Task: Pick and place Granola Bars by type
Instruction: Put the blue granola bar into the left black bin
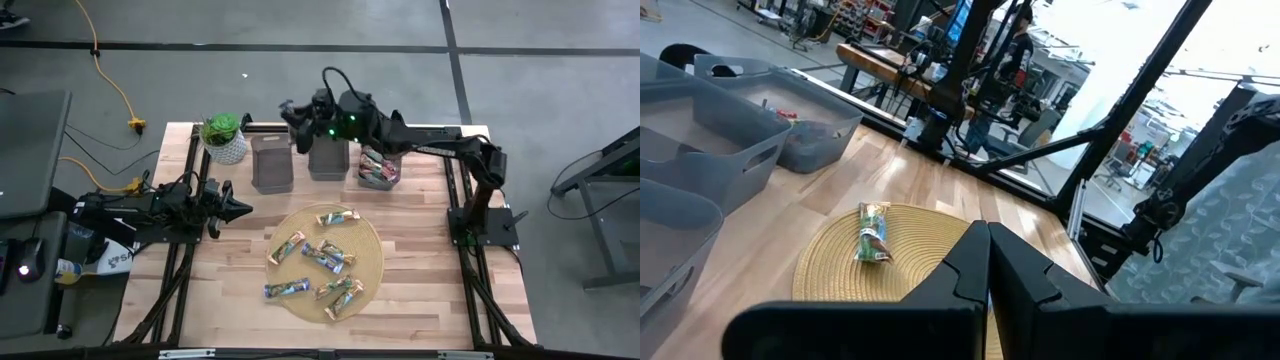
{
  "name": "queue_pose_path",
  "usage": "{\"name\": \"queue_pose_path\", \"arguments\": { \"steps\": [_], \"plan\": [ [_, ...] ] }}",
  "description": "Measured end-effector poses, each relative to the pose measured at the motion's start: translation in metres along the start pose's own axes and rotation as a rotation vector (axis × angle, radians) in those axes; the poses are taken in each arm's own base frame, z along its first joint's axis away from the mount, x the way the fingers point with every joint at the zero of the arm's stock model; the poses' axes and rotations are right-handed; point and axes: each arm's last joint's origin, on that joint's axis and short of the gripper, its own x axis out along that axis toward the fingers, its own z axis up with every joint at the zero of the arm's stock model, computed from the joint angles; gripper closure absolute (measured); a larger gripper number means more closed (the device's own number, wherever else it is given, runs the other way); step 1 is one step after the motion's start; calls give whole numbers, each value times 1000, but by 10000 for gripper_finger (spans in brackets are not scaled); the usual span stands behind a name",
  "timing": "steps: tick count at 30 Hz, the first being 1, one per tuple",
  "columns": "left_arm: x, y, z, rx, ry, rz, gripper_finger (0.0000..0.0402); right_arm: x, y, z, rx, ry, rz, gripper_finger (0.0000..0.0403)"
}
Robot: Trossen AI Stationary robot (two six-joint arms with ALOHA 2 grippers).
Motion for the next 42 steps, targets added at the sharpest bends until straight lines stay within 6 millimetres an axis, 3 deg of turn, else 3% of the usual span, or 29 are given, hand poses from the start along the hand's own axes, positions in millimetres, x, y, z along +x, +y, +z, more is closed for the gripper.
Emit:
{"name": "queue_pose_path", "arguments": {
  "steps": [4,8,14,19,22,26,42],
  "plan": [
    [0,0,0,0,0,0,401,27,1,7,-95,41,13,332],
    [0,0,0,0,0,0,401,59,-2,-7,-156,138,71,332],
    [0,0,0,0,0,0,401,106,-18,-69,-208,338,173,332],
    [0,0,0,0,0,0,401,130,-32,-127,-181,471,219,332],
    [0,0,0,0,0,0,401,135,-38,-155,-157,545,206,332],
    [0,0,0,0,0,0,401,136,-44,-172,-135,598,184,332],
    [0,0,0,0,0,0,401,125,-65,-183,-113,764,-37,332]
  ]
}}
